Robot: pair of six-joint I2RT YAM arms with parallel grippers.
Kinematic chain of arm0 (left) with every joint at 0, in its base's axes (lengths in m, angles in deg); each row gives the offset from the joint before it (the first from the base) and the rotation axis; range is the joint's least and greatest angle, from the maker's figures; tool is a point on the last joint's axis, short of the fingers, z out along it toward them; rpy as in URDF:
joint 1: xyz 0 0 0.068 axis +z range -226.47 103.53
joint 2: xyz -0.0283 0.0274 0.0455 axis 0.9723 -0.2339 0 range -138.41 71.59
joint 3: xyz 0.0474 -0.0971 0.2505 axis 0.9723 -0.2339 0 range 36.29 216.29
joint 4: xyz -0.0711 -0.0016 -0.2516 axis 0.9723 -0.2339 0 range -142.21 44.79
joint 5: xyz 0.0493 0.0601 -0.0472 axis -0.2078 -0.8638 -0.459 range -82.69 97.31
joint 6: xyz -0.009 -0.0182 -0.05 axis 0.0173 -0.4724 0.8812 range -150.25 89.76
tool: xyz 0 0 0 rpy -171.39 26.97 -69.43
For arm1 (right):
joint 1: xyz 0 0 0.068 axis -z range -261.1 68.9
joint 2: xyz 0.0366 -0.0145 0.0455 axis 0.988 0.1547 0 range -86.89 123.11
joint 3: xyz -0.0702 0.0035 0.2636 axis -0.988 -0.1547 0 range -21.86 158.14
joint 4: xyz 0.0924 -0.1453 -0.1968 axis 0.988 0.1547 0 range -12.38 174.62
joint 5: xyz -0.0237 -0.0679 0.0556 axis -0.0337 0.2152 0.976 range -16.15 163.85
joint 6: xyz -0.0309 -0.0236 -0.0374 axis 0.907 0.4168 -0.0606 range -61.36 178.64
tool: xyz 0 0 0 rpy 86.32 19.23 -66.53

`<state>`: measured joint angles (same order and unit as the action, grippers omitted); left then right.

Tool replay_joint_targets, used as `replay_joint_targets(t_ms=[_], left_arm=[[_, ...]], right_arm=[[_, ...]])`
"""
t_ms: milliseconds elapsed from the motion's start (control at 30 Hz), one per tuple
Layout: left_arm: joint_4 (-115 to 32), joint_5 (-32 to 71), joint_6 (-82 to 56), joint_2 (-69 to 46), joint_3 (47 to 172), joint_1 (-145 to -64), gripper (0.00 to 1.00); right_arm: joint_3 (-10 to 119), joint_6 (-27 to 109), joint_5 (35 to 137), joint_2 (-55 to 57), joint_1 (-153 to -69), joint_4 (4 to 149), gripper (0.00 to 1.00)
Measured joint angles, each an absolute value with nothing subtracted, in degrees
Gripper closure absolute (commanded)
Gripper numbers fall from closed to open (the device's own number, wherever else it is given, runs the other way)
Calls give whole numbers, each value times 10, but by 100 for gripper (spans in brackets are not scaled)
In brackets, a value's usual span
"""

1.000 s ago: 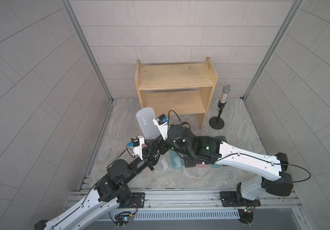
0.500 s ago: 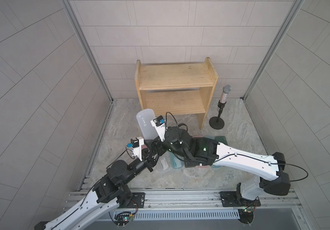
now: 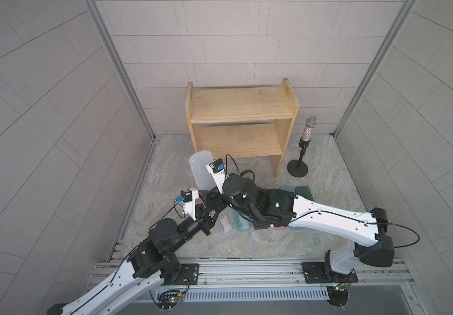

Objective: Remove the pencil cases from the shelf
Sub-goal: Place the pencil case at the center of the board.

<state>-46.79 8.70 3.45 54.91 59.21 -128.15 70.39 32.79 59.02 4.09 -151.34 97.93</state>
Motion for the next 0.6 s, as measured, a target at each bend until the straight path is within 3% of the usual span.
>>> replay_joint_targets(t_ms=[233,500,600], left_arm=[[-474,84,39,558,592,-1282,96],[-499,86,38,572,592,-1282,96],[-499,87,38,572,592,-1282,96]], right_arm=[[700,327,592,43,-1513,971,6],[662,325,599,43,-1516,945,7],[661,322,603,43,-1516,943,13]])
